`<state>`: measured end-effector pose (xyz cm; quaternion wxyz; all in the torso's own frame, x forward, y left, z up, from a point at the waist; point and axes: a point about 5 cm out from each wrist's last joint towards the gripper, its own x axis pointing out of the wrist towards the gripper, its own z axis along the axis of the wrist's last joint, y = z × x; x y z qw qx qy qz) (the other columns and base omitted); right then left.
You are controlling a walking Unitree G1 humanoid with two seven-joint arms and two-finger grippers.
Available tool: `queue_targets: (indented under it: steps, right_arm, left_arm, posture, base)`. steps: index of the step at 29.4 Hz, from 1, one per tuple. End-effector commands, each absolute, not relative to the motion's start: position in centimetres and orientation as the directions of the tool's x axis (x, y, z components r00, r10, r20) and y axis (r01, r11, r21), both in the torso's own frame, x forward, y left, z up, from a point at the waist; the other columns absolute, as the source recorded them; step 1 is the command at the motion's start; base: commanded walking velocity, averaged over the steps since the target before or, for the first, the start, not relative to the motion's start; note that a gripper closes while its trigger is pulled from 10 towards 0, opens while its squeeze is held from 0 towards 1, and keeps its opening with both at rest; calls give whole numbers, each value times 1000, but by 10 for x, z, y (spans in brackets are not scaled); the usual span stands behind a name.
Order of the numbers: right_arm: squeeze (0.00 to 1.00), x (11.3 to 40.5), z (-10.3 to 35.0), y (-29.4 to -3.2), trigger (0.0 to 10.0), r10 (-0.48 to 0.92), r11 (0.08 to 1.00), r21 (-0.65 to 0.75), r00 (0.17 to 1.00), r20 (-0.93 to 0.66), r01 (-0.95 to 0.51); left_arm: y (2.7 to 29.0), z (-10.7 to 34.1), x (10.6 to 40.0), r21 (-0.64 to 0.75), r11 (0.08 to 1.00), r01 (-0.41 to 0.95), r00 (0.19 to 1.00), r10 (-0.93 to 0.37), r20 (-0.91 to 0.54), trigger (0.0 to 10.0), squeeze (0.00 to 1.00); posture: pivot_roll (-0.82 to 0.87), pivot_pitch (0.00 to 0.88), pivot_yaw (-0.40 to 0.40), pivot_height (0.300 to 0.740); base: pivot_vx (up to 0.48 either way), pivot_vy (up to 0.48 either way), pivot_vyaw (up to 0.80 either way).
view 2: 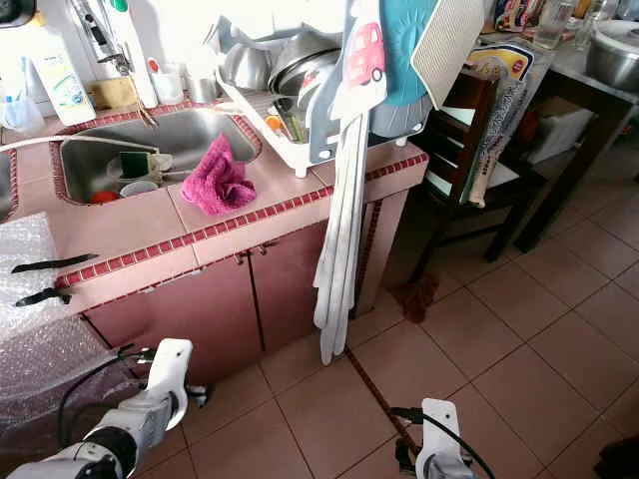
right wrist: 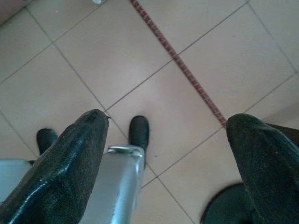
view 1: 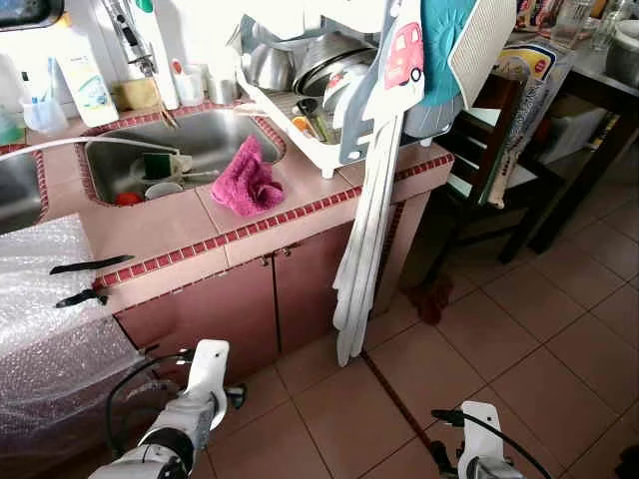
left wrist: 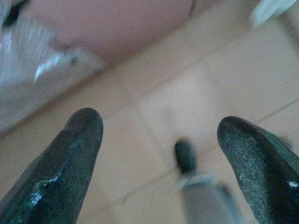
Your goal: Kitchen organization
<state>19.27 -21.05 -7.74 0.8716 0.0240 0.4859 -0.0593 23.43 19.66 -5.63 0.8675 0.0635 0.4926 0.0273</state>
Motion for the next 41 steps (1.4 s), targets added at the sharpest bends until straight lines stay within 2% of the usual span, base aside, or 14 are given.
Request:
queue_targets:
  steps: [1, 4, 7, 12, 16, 22, 24, 28, 30, 31, 32, 38, 40, 41]
  right_arm:
    - [0, 202, -72, -210, 10000, -73, 993, -10, 559, -826, 115]
    - [0, 213, -66, -210, 10000, -72, 993, -1, 602, -795, 117]
    - [0, 235, -52, -208, 10000, -41, 995, 30, 672, -739, 94]
    - [0, 258, -31, -217, 10000, -34, 999, -3, 759, -650, 42]
    - [0, 273, -11, -223, 10000, 44, 999, 51, 841, -539, -20]
    - [0, 274, 5, -225, 10000, 90, 995, 77, 894, -438, -62]
    - [0, 271, 14, -226, 10000, 104, 993, 95, 912, -396, -71]
    - [0, 261, 41, -228, 10000, 73, 995, 87, 952, -298, -48]
    - [0, 260, 49, -228, 10000, 40, 999, 34, 962, -270, -32]
    - [0, 260, 60, -226, 10000, 18, 999, 43, 981, -193, -10]
    - [0, 259, 76, -222, 10000, 10, 999, 46, 993, -119, -5]
    - [0, 255, 103, -201, 10000, 126, 992, -10, 983, -133, -128]
    - [0, 255, 104, -200, 10000, 130, 991, -6, 983, -130, -132]
    - [0, 254, 107, -199, 10000, 133, 990, -22, 985, -111, -136]
  left_arm:
    - [193, -58, 232, 130, 991, 32, 503, 96, -859, 10000, 0]
    - [186, -55, 238, 107, 992, 63, 548, 55, -835, 10000, 0]
    - [175, -42, 258, 134, 979, 151, 671, -2, -741, 10000, 0]
    - [173, -29, 271, 47, 992, 118, 747, -57, -662, 10000, 0]
    - [177, -5, 285, 70, 985, 159, 870, -107, -482, 10000, 0]
    - [182, 16, 277, -26, 981, 192, 920, -189, -343, 10000, 0]
    - [178, 33, 269, -107, 970, 218, 951, -236, -199, 10000, 0]
    - [179, 61, 247, -219, 968, 124, 978, -156, -138, 10000, 0]
    - [179, 68, 244, -124, 985, 119, 983, -134, -122, 10000, 0]
    - [181, 75, 244, 22, 995, 95, 990, -92, -106, 10000, 0]
    - [182, 85, 242, 47, 996, 74, 994, -70, -90, 10000, 0]
    - [184, 107, 242, -59, 997, 59, 996, -62, -58, 10000, 0]
    - [184, 107, 242, -53, 997, 59, 996, -62, -61, 10000, 0]
    - [187, 100, 242, 72, 997, -16, 995, 23, -96, 10000, 0]
  posture:
    - [6, 0, 19, 740]
    - [4, 0, 20, 740]
    - [3, 0, 14, 740]
    - [12, 0, 1, 740]
    - [6, 0, -1, 740]
    - [1, 0, 4, 740]
    - [8, 0, -2, 740]
    - [24, 0, 0, 740]
    - [24, 0, 0, 740]
    - [33, 0, -5, 740]
    - [47, 0, -13, 740]
    - [44, 0, -21, 740]
    - [44, 0, -21, 740]
    - [30, 0, -20, 740]
  base:
    - [0, 0, 0]
    - [0, 0, 0]
    - [0, 0, 0]
    - [0, 0, 0]
    - [0, 0, 0]
    - [0, 0, 0]
    - [0, 0, 0]
    - [0, 0, 0]
    - [0, 0, 0]
    - [0, 0, 0]
    - [0, 0, 0]
    - [0, 0, 0]
    - [0, 0, 0]
    - [0, 0, 0]
